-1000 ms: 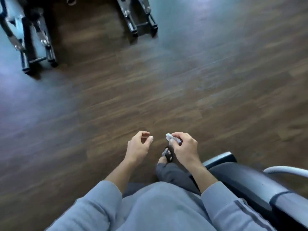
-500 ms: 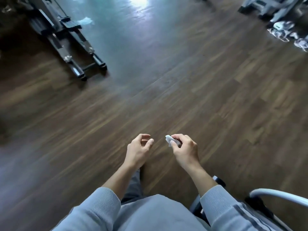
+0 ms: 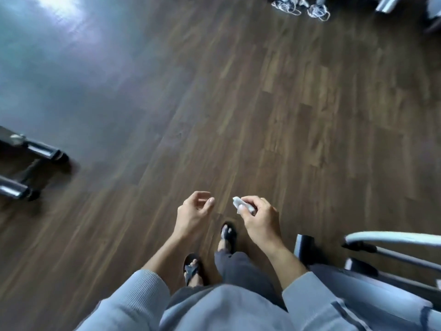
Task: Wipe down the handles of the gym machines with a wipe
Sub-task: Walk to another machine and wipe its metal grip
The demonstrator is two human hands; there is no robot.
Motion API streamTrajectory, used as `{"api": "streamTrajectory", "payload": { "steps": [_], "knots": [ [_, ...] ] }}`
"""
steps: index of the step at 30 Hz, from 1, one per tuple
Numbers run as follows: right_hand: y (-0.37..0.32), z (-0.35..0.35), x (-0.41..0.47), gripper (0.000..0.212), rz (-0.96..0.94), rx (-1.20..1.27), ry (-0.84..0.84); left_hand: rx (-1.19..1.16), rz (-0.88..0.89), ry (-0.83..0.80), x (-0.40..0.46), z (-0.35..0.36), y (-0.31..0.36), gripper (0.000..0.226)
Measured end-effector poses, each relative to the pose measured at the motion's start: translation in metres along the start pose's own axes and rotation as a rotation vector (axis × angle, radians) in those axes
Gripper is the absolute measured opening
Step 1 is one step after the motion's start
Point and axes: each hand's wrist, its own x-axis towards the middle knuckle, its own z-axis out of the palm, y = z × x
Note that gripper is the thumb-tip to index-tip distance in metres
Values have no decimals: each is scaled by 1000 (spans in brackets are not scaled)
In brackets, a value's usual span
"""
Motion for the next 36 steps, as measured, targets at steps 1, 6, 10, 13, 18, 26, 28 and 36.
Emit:
{"api": "streamTrajectory", "payload": {
  "steps": [1, 6, 10, 13, 18, 26, 28, 36],
  "knots": [
    [2, -2, 13, 10, 23, 14, 18, 12, 4, -27, 13, 5, 7, 17],
    [17, -15, 97, 6, 116, 123, 108, 54, 9, -70, 90, 30, 50, 18],
    [26, -35, 173, 7, 177, 142, 107, 105, 32, -61, 154, 47, 98, 13],
    [22, -63, 230, 8, 158, 165, 135, 111, 60, -69, 197, 69, 146, 13],
    [36, -108, 298, 6, 192, 216, 240, 131, 106, -166, 251, 127, 207, 6],
    [92, -171, 391, 6, 403, 241, 463, 250, 167, -401, 353, 231, 291, 9],
    [104, -188, 417, 4, 460, 241, 505, 278, 191, -467, 382, 258, 317, 11],
    [111, -272, 491, 25, 577, 282, 814, 435, 340, -714, 459, 375, 440, 11]
  ]
}}
